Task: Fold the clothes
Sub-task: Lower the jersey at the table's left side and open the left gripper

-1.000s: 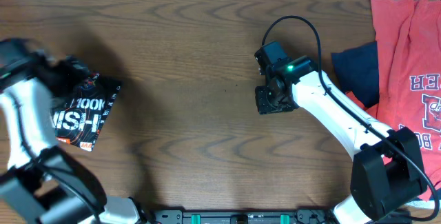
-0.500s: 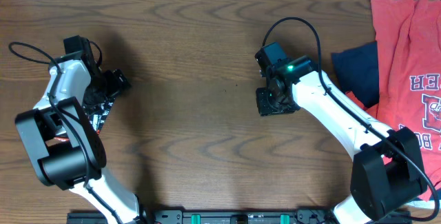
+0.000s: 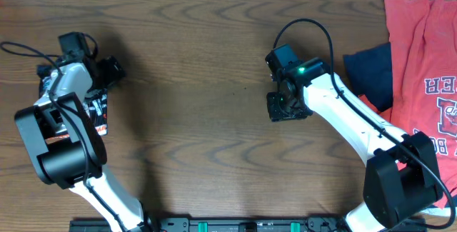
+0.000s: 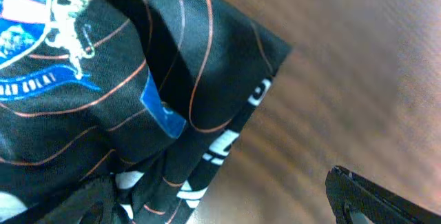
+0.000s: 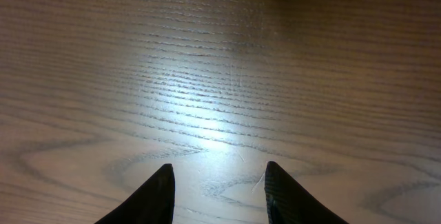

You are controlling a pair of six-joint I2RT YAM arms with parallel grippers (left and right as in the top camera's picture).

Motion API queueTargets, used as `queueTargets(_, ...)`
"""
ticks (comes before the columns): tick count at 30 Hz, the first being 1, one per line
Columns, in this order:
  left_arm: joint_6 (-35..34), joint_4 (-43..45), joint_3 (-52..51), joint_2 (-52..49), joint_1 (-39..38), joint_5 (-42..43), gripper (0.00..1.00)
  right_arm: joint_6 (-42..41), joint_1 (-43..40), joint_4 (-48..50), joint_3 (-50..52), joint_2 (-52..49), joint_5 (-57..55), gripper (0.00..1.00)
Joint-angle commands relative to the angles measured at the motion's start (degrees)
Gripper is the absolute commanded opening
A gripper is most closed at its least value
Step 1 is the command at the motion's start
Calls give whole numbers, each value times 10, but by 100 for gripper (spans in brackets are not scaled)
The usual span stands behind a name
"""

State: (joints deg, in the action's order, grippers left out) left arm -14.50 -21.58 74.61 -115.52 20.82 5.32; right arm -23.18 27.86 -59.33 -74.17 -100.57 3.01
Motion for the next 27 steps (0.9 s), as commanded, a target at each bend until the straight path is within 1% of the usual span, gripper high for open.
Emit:
queueTargets(1,12,20,5,-21,24,80,98,5,-5,2,-2,1,-8,41)
queueTargets(4,24,29,10,-19,33,152,98,0,-5,10,-2,1,-11,42)
queueTargets(6,43,25,10,-16,32,168,98,-16,-10,19,-2,1,-11,43)
queueTargets(8,68,15,10,-10,24,167,98,-37,-19,30,-2,1,-12,46)
queueTargets(9,83,9,10,-7,19,167,98,-47,-27,38,-2,1,-12,50)
queueTargets(10,93,6,10,-1,12,167,98,-51,-37,49,-3,1,-9,59)
queueTargets(13,100,2,10,19,-13,167,98,-50,-69,71,-6,1,17,70)
queueTargets(15,111,2,10,37,-36,165,98,-38,-92,84,-7,1,35,72)
queueTargets(17,117,-2,10,59,-66,157,98,-21,-119,98,-8,1,58,83)
queueTargets(20,117,-7,10,80,-110,129,98,11,-151,112,-8,1,95,93)
queueTargets(23,116,-43,10,93,-150,105,98,35,-182,113,-8,1,123,98)
queueTargets(25,113,-85,10,97,-169,105,98,49,-197,107,-8,1,124,99)
queueTargets(27,113,-148,10,98,-188,104,98,50,-220,99,-7,1,120,99)
